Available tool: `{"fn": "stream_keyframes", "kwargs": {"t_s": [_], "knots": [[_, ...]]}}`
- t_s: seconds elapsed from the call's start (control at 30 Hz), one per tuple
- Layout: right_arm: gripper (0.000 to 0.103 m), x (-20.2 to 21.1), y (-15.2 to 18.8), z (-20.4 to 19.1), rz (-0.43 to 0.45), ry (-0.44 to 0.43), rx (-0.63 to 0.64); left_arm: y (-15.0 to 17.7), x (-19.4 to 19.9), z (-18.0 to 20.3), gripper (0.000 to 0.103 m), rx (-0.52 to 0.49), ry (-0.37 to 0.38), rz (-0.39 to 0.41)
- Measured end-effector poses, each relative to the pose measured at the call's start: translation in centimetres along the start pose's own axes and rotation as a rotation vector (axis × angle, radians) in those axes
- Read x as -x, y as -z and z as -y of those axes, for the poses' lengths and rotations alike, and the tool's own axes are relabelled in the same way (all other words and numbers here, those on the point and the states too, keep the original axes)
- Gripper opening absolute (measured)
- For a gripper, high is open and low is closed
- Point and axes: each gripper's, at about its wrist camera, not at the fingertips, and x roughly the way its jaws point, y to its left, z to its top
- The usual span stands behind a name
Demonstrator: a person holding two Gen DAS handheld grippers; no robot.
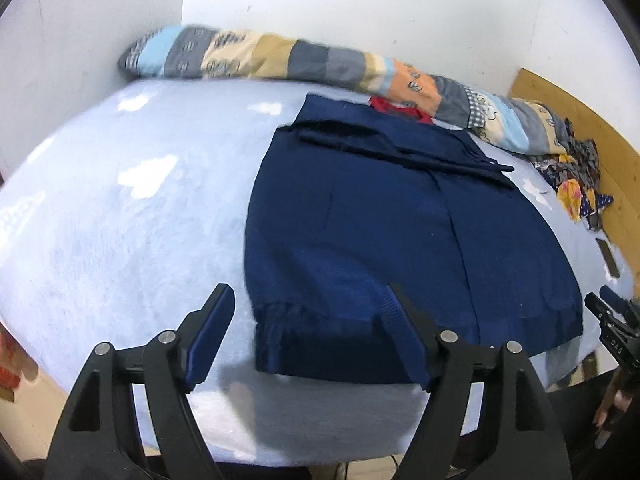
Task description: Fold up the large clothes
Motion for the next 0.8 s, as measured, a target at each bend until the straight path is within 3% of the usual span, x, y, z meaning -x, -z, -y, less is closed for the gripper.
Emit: {"fn": "stream_keyframes", "kwargs": {"t_s": [0.13, 0.27, 0.4, 0.47, 0.6, 0.8], "knots": [[0.064, -0.5, -0.4, 2.8, -0.028, -0.002, -0.075, -0.6, -1.6, -2.0, 0.077, 0.005, 0.026, -0.128], [0.064, -2.1, -0.2, 7.7, -0.112, -0.077, -0.236, -0.6, -3.1, -4.4, 0.077, 0.133, 0.115, -0.214], [0.064, -4.0, 1.6, 12.4, -0.2, -0.177, -0.481, -0.2, -4.6, -4.9, 0.077, 0.188, 0.123, -0.27], [0.064, -4.5, 2.3, 13.3, -0.219, -0.189, -0.536, 0.0, -5.0, -4.7, 0.077, 0.195, 0.133, -0.286], [0.064, -5.1, 3.3, 14.2, -0.25, -0.205, -0.574, 0.3, -6.0, -3.1, 0.077, 0.148, 0.161, -0.323], [0.064, -6.4, 4.6, 15.1, -0.297, -0.232, -0.639, 0.6, -7.2, -0.3, 0.078, 0.005, 0.085, -0.332]]}}
